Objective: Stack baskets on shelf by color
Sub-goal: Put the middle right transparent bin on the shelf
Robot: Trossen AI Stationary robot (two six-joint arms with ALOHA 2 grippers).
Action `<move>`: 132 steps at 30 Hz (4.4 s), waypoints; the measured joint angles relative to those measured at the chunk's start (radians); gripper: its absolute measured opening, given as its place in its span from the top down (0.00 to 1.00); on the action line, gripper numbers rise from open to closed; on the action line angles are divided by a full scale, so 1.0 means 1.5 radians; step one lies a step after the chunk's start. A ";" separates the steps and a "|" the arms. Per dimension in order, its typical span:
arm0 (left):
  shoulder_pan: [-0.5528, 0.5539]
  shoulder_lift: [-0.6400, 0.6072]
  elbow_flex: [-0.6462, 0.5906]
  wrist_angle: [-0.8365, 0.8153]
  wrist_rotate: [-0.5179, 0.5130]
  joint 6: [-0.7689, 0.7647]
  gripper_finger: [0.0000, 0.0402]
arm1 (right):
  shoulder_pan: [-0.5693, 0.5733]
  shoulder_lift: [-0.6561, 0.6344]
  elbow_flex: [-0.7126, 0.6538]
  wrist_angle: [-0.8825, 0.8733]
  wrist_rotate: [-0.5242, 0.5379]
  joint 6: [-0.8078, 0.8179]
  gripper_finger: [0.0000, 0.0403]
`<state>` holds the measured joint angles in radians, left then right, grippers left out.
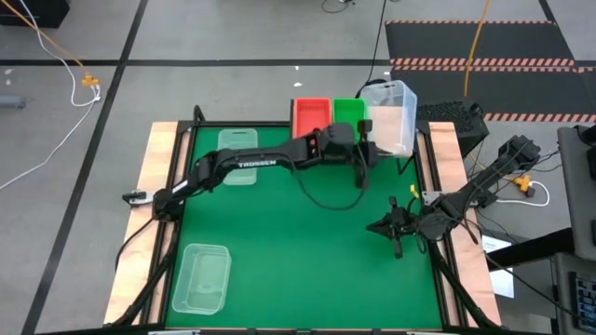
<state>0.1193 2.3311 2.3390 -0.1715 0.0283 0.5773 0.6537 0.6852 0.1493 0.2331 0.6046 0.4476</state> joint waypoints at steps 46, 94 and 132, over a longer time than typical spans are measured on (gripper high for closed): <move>-0.222 -0.070 -0.231 -0.108 -0.777 -0.059 1.00 | -0.101 0.274 0.697 -0.208 0.399 -0.553 0.86; -0.245 -0.079 -0.232 0.004 -0.737 0.057 0.67 | -0.542 0.337 0.909 -0.742 -0.044 -0.174 0.99; -0.199 -0.624 -0.397 -0.848 -0.862 -0.817 0.38 | -1.196 0.457 1.002 -0.905 -0.387 -0.175 1.00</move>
<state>-0.1797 1.3958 1.7440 -1.4428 -1.2650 -0.6488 -1.1397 1.3703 1.6521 -1.1240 0.0242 0.1857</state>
